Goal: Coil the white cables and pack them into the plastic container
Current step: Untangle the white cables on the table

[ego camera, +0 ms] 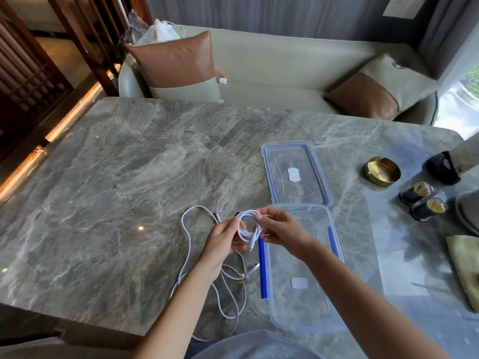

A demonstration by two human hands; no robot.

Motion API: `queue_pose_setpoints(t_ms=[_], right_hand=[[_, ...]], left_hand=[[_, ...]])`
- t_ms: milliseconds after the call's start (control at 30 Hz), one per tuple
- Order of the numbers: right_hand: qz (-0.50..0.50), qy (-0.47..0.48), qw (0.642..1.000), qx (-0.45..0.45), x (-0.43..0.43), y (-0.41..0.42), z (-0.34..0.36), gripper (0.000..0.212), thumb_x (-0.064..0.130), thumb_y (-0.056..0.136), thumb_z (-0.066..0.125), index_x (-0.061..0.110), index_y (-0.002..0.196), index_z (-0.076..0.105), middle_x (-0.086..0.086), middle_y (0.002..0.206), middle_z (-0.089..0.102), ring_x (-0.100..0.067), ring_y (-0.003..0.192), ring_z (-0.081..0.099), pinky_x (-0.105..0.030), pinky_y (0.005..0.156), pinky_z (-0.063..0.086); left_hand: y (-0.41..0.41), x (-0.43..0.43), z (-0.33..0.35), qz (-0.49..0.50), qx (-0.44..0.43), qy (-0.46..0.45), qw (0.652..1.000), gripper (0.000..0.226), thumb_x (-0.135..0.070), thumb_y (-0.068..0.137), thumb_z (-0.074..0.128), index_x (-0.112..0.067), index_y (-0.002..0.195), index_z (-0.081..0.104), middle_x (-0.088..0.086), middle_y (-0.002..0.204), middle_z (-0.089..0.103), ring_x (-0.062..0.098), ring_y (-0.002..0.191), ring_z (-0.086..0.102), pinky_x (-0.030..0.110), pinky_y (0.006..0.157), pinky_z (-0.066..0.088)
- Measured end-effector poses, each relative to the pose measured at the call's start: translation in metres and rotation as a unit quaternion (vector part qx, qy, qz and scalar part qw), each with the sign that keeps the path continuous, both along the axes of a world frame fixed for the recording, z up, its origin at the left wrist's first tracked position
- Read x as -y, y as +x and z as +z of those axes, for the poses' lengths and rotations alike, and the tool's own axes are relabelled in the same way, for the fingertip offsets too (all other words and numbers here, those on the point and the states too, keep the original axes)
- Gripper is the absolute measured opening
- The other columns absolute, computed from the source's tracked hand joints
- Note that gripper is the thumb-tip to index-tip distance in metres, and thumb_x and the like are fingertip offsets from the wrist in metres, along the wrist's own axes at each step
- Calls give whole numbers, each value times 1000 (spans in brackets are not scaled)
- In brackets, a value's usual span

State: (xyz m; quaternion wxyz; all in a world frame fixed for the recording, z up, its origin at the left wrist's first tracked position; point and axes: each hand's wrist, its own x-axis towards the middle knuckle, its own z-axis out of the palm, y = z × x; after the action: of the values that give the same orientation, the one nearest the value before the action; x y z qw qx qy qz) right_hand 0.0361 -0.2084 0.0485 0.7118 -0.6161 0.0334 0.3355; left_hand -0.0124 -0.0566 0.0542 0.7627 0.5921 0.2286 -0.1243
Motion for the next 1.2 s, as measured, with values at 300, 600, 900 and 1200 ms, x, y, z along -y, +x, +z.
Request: queue_pose_setpoints(t_ms=[300,600,900,1200], right_hand=[[-84,-75,994,-1,63,-3,-23,11,18,92,57,19,83,63,6,63,66,1,49,56,-13,49,46],[-133,-206,969,34,62,7,-79,4,7,89,60,6,86,62,-15,69,57,-16,53,52,-22,48,49],[-132,-287,946,80,49,20,-96,9,8,82,67,5,90,71,3,56,58,-8,49,55,-24,50,54],[-84,-376,913,131,50,25,-102,5,22,78,71,19,81,69,10,62,62,3,49,58,-9,43,39]], left_hand=[[10,32,-25,-63,24,173,983,12,-18,92,52,-10,90,61,-2,76,59,11,69,54,19,60,46],[1,45,-57,-116,-67,198,971,27,-15,89,56,0,112,57,8,92,60,17,78,57,32,72,51],[2,40,-61,-121,-71,164,977,18,-14,89,56,-6,105,56,2,80,59,10,63,56,17,55,49],[1,36,-60,-123,-80,139,979,14,-16,89,58,-9,101,57,3,84,60,12,68,57,23,64,52]])
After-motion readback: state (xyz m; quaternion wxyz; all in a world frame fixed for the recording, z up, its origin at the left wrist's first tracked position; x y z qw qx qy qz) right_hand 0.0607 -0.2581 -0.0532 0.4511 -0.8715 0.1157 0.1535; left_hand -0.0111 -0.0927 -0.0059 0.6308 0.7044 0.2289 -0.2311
